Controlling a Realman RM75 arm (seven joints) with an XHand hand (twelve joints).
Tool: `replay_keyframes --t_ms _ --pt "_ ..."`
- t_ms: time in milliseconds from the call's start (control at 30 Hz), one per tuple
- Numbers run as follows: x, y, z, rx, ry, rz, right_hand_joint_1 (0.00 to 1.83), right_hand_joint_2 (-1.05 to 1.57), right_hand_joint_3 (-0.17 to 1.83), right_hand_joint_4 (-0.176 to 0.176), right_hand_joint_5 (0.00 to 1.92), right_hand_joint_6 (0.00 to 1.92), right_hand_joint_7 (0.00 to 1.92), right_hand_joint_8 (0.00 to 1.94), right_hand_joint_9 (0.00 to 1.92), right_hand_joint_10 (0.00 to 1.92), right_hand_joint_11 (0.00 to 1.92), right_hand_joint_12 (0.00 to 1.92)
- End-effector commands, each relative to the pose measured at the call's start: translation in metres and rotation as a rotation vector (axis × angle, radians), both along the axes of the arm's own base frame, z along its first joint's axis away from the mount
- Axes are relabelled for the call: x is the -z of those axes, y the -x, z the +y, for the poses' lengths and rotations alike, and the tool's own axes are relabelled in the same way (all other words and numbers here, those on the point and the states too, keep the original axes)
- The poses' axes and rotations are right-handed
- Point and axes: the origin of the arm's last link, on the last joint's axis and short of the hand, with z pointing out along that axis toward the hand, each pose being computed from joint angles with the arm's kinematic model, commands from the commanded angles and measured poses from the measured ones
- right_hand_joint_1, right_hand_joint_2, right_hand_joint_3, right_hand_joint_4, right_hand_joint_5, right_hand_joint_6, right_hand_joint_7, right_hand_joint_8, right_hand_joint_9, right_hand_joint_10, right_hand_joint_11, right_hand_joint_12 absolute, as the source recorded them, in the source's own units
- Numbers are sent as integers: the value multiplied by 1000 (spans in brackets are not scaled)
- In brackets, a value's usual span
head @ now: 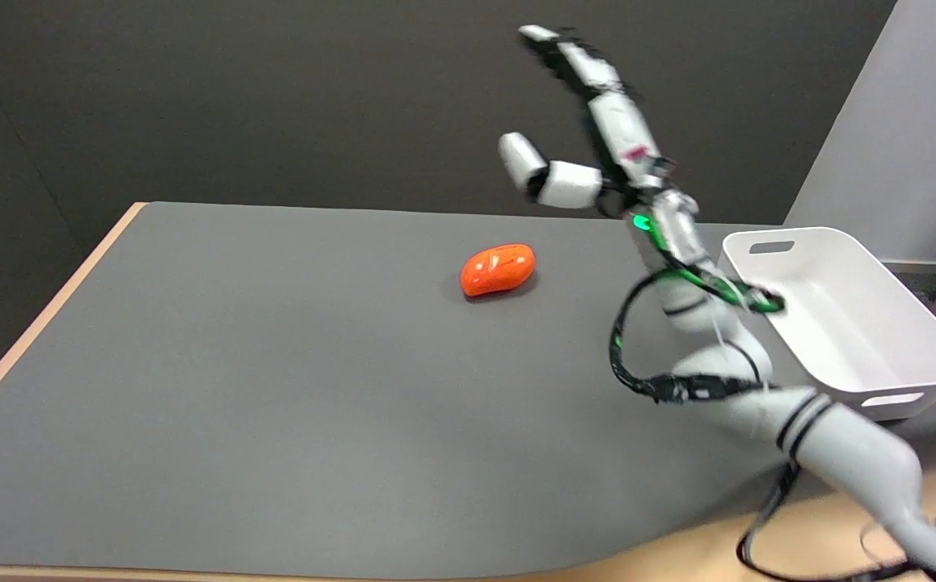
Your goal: Pick up mango.
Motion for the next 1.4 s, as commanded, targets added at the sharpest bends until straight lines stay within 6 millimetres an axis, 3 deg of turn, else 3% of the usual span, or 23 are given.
replay_keyframes --t_ms 33,167,400,500,767,933,1067,1133,1300,1400 --pt "-19 -17 -106 316 98 845 487 570 999 67 73 352 99 250 65 536 -1 983" --pt "-39 -11 -113 396 139 997 504 530 974 68 37 253 39 141 19 373 -1 839" --pt "-79 24 -103 568 176 1171 481 520 948 55 -1 128 -1 9 -1 139 -1 669" --pt "-88 35 -96 621 166 1174 486 520 955 35 -1 77 -1 -1 -1 81 -1 641" --pt "-111 63 -77 711 168 1141 459 516 919 34 -1 0 -1 -1 -1 47 -1 626" --pt "-98 59 -64 673 105 1070 446 519 938 23 -1 1 -1 -1 -1 39 -1 613" --pt "-72 49 -52 607 17 1044 433 508 946 7 -1 51 -1 0 -1 94 -1 654" --pt "-62 44 -46 583 -13 1030 384 507 943 16 -1 153 -1 73 -1 219 -1 757" --pt "-34 24 -34 506 -89 1001 513 504 978 12 82 90 98 14 62 260 22 790" --pt "-18 13 -29 462 -127 986 399 532 982 17 74 179 92 142 49 384 7 912"
